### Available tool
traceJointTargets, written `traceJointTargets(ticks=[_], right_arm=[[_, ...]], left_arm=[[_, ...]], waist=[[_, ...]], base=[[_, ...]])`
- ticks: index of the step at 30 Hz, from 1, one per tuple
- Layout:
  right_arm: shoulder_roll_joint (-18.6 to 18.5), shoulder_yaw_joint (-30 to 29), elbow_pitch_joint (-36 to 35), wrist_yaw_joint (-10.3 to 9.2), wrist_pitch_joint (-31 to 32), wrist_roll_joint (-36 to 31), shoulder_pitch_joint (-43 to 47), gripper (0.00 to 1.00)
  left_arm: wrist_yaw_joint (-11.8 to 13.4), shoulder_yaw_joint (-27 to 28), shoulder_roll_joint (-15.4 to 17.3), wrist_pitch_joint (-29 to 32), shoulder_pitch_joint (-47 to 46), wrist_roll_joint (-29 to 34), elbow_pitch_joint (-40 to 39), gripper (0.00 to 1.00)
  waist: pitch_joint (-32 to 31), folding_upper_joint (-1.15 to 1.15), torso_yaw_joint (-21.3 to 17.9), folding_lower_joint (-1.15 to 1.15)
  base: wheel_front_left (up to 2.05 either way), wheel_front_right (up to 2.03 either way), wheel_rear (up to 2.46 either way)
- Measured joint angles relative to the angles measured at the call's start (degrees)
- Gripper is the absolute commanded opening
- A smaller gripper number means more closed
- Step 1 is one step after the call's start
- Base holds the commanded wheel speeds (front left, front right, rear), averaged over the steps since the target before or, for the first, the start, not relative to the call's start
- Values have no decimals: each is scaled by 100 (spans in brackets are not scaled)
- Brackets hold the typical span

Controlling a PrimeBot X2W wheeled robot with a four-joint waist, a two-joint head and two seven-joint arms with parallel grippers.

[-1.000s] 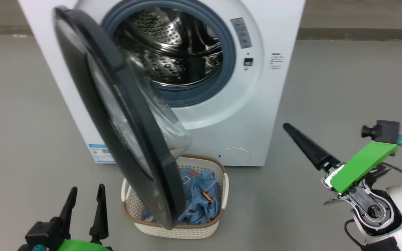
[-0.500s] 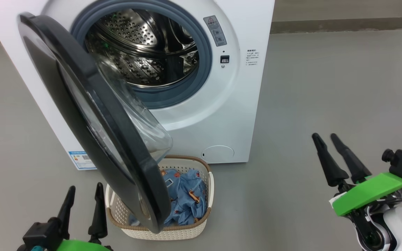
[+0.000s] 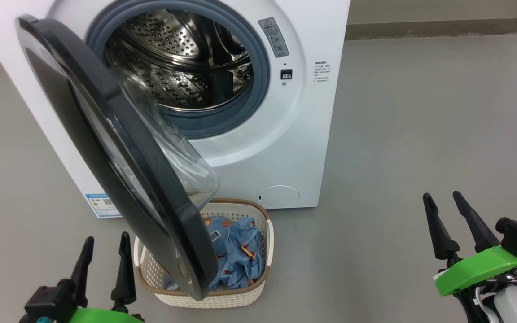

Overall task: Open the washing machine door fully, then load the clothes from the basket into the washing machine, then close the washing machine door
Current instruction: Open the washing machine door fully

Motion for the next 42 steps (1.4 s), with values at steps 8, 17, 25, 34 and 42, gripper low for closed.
traceJointTargets(ticks=[8,17,25,34,42], right_arm=[[185,-175,63,0,-7,-359,0,100],[275,-196,65,0,-7,-427,-1,100],[292,-189,81,0,-7,-437,-1,100],[296,-153,110,0,-7,-437,-1,100],[294,-136,137,0,-7,-436,-1,100]], left_arm=[[42,-40,7,0,0,3,1,100],[42,-68,14,0,-1,2,88,100],[48,-76,24,-1,-1,2,90,100],[48,-85,23,-9,-1,-1,85,100],[48,-108,24,-9,-1,-2,82,100]], waist=[[1,0,30,0],[-22,0,50,0],[-22,0,46,0],[-24,0,16,0],[-21,0,13,0]], base=[[0,0,0],[0,0,0],[0,0,0],[0,0,0],[0,0,0]])
